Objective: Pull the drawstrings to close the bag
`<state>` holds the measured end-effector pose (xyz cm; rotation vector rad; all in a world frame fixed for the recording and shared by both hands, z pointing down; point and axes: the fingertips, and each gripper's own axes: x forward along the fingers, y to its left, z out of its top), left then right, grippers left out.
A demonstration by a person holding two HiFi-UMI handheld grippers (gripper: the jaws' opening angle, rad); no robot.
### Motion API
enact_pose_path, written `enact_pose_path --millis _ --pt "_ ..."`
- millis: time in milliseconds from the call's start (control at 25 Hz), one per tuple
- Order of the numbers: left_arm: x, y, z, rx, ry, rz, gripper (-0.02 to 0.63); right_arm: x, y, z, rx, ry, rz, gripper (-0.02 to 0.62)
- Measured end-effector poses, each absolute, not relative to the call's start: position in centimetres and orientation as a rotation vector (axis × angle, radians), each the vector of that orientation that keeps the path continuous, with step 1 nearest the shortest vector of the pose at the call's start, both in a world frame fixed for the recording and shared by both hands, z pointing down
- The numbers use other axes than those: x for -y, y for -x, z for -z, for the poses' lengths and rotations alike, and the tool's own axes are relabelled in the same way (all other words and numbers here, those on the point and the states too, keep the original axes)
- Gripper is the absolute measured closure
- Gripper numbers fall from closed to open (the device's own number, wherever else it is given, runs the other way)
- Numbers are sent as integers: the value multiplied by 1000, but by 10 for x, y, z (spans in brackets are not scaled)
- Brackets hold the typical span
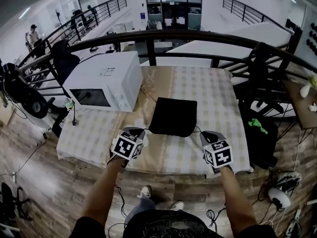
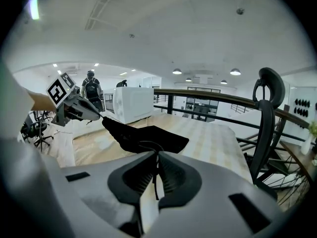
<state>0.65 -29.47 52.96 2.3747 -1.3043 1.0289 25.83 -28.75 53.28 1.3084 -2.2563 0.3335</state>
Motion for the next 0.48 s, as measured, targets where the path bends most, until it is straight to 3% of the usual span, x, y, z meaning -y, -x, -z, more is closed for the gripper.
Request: enact_pose_path --millis 480 --pt "311 -18 -471 1486 -2404 -964 577 310 -270 -475 2347 -1385 -267 561"
